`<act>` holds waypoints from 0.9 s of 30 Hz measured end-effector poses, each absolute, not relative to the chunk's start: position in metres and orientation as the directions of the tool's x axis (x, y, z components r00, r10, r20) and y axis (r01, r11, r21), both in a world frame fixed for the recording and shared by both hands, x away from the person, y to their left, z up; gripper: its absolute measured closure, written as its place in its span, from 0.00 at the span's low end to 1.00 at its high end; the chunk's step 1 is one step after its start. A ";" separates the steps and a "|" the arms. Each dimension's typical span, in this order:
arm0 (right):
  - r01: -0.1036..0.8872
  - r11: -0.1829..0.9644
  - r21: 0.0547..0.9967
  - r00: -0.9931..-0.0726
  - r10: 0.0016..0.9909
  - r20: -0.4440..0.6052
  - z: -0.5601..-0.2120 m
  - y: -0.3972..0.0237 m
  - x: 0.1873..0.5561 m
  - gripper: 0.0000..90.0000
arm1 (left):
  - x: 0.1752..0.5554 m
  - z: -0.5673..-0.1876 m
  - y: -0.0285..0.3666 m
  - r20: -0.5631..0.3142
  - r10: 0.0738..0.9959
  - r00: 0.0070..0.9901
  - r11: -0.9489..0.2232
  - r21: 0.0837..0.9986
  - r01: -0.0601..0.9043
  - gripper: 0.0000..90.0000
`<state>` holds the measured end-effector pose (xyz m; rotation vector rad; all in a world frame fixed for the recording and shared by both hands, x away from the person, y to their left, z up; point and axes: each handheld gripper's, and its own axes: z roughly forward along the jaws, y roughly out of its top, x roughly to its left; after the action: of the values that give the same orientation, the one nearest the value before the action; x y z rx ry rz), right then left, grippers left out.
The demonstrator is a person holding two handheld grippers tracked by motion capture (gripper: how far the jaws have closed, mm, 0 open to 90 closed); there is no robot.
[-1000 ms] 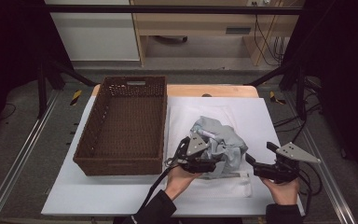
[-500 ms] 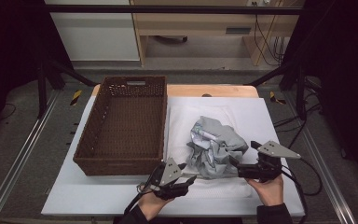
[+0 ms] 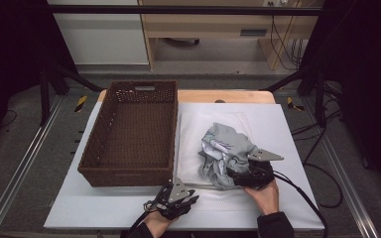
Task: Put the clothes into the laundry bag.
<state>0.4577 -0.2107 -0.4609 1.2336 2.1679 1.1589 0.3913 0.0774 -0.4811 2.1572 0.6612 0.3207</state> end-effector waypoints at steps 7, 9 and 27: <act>0.537 0.311 0.784 -0.530 0.848 0.026 -0.468 -0.209 0.458 0.42 | 0.392 -0.485 0.076 0.011 0.551 0.835 -0.539 0.769 0.345 0.91; 0.537 0.304 0.787 -0.535 0.844 0.040 -0.469 -0.211 0.457 0.55 | 0.392 -0.487 0.076 0.013 0.553 0.833 -0.539 0.768 0.346 0.92; 0.531 0.228 0.816 -0.389 0.921 -0.004 -0.431 -0.270 0.435 0.84 | 0.393 -0.486 0.076 0.005 0.554 0.832 -0.537 0.766 0.353 0.93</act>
<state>0.4350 -0.2695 -0.4312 1.3307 2.0103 1.0371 0.3931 0.0759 -0.4859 2.1907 0.6599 0.3143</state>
